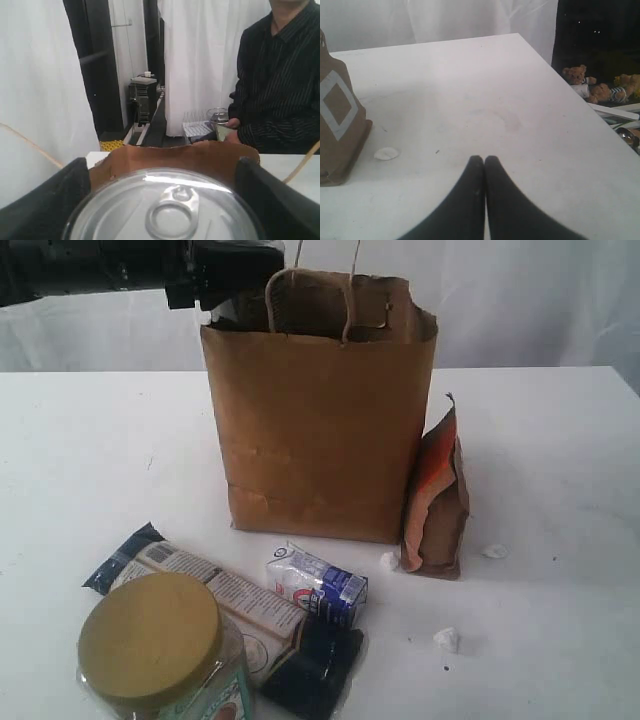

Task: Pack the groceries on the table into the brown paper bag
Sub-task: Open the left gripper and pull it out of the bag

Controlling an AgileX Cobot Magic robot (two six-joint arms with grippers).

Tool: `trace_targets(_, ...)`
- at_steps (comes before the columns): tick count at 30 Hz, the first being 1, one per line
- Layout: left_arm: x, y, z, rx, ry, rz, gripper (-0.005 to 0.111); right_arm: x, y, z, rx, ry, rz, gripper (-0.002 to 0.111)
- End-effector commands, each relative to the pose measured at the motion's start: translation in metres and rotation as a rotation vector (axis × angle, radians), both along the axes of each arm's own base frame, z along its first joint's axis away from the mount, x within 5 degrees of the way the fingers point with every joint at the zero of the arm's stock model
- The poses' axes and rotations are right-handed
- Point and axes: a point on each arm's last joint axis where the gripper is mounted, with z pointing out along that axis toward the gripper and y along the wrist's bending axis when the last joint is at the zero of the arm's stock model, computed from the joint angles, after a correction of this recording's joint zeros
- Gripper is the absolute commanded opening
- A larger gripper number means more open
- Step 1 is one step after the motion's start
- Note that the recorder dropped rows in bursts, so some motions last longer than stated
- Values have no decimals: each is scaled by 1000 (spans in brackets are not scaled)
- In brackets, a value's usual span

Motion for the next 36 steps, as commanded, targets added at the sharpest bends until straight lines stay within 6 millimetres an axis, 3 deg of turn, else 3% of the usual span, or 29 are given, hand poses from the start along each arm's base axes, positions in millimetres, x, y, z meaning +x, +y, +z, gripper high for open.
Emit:
trace_targets(1, -11, -2, 12, -71, 4, -91, 49, 0, 0, -1, -10, -1, 3, 0)
trace_targets(9, -19, -17, 8, -34, 105, -143, 78, 0, 0, -1, -10, -1, 3, 0)
trace_targets(12, -20, -18, 4, 13, 99, -152, 83, 0, 0, -1, -10, -1, 3, 0)
trace_targets(30, -20, -17, 4, 17, 112, -151, 83, 0, 0, -1, -10, -1, 3, 0)
trace_targets(34, -21, 6, 24, 7, 64, -97, 78, 0, 0, -1, -10, -1, 3, 0)
trace_targets(36, -25, 35, 47, -4, 47, -29, 72, 0, 0, -1, -10, -1, 3, 0)
